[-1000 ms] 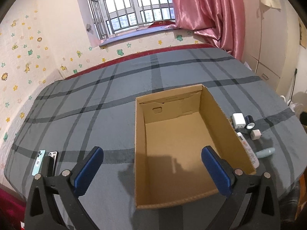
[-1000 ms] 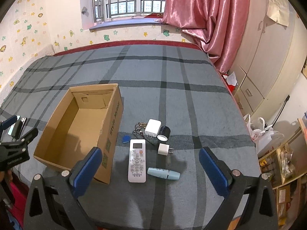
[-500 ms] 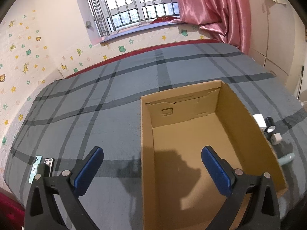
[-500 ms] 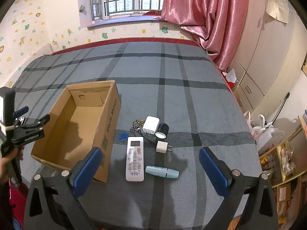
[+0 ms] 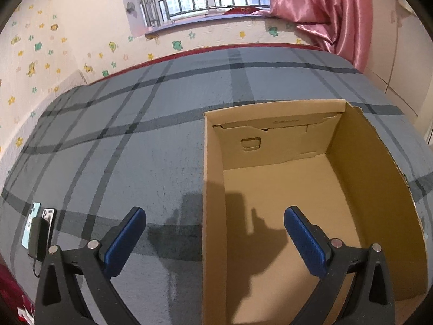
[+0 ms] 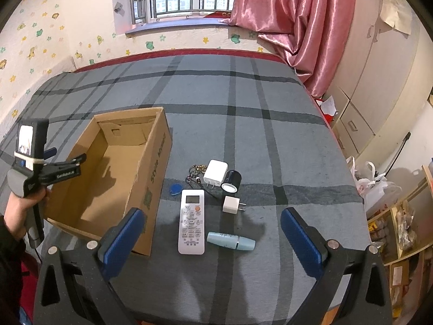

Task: Organize rigid objects
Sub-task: 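Move the left tool to rest its fingers on the box wall, then move the right tool toward the light-blue bottle beside the remote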

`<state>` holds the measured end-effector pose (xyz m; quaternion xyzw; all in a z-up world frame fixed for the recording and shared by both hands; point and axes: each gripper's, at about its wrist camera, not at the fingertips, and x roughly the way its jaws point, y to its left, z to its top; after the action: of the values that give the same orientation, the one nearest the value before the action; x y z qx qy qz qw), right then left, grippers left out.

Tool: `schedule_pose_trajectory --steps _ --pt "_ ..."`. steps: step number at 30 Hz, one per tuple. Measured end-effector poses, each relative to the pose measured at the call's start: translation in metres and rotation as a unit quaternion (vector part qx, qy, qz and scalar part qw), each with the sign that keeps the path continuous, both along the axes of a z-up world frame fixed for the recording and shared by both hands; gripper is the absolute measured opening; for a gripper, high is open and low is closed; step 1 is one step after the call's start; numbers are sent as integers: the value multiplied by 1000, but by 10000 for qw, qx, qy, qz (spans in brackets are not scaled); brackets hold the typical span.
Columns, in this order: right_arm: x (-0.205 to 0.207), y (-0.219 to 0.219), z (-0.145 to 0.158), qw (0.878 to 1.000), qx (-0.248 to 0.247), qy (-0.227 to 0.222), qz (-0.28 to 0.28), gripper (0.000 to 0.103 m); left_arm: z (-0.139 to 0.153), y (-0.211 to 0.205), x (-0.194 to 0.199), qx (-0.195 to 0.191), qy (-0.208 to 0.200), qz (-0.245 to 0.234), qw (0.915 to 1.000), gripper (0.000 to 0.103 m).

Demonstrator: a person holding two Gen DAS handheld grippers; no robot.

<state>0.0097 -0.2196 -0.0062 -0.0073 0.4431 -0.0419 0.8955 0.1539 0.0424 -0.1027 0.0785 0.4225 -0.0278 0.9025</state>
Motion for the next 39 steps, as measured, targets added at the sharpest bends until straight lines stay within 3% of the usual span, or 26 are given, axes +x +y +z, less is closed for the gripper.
schedule_pose_trajectory --steps 3,6,8,9,11,14,17,27,39 --pt "0 2 -2 10000 -4 22 27 103 2 4 2 -198 25 -15 9998 103" --pt "-1 4 -3 10000 -11 16 52 103 0 5 4 -269 120 -18 9996 92" --pt "-1 5 -4 10000 -9 4 78 103 -5 4 7 -229 230 -58 9995 68" --pt "-2 6 -4 10000 -11 -9 91 103 -7 3 8 -184 296 -59 9994 61" --pt "-4 7 -3 9999 -14 -21 107 103 -12 1 11 -156 437 -87 9989 32" --pt "-5 6 -3 9999 -13 -23 99 103 -17 4 13 -125 521 13 9986 15" --pt "-5 5 -3 10000 0 -23 85 103 -16 12 15 -427 590 88 9973 14" --pt "-6 6 -3 9999 -2 -13 125 103 -19 8 14 -290 554 84 9980 14" --pt "-6 7 0 9999 -9 -103 84 103 -19 11 13 -384 545 77 9977 14"
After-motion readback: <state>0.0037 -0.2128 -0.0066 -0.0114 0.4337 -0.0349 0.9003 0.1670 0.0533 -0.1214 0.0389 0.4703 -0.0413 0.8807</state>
